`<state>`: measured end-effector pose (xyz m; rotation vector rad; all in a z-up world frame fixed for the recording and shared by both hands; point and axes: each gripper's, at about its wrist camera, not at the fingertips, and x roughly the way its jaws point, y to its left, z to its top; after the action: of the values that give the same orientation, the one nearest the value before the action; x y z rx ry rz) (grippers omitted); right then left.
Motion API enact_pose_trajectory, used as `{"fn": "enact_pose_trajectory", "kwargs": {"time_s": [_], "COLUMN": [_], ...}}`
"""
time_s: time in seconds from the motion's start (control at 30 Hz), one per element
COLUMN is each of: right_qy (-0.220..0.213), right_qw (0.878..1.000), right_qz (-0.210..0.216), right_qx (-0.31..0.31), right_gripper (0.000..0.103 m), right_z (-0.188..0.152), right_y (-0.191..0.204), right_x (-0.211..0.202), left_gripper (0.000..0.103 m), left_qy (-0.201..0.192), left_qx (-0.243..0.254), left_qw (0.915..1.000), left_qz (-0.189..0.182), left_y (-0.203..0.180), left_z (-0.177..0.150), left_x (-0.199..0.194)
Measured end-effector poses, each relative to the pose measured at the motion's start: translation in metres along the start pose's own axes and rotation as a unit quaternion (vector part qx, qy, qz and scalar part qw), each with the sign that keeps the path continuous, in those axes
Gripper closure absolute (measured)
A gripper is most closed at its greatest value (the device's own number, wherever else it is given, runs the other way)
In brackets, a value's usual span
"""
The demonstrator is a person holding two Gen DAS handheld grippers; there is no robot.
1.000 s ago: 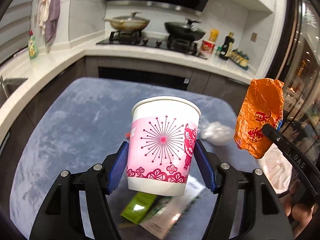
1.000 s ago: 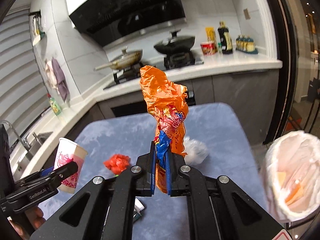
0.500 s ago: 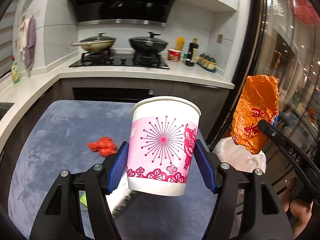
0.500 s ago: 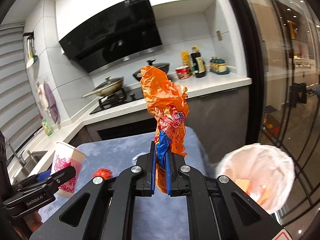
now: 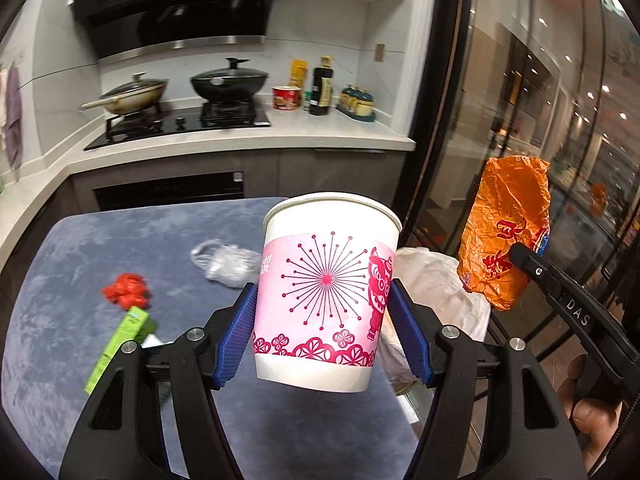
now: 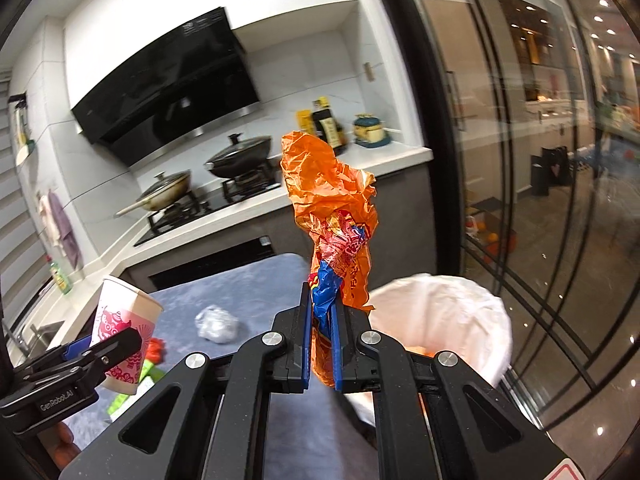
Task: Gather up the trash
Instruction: 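Carry the cup and orange bag over the bin and open both tools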
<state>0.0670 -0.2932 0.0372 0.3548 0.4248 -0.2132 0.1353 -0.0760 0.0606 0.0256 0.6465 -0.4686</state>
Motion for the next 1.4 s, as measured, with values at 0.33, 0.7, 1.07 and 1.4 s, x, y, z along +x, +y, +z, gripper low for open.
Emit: {"fn": "enact_pose_trajectory", "kwargs": {"time_s": [0.33, 0.7, 1.07, 1.4], "right_qy": [0.012, 0.039, 0.062, 0.062], "right_qw": [0.999, 0.996, 0.994, 0.993], "right_qz": [-0.032, -0.053, -0.06, -0.067], "right_qx": [0.029, 0.055, 0.063, 0.075], "right_gripper": [0.095, 0.095, 0.092, 0.078], "right_z": [-0.009, -0.022, -0.031, -0.031], "right_y": [-0.056, -0.102, -0.12, -0.128], "right_x": [0.005, 0.028, 0.063, 0.072], "left_gripper": [0.041, 0.041, 0.04, 0.026], "left_qy": [0.024, 0.051, 0.077, 0.093], "left_qx": [0.037, 0.074, 0.095, 0.083], "left_qw": [0.9988, 0.9952, 0.9916, 0.9911], "left_qz": [-0.023, -0.038, -0.041, -0.048], "left_y": [-0.056, -0.103, -0.133, -0.14], "left_z": [-0.006, -0.012, -0.014, -0.007], "left_x": [0.033, 0.078, 0.128, 0.152]}}
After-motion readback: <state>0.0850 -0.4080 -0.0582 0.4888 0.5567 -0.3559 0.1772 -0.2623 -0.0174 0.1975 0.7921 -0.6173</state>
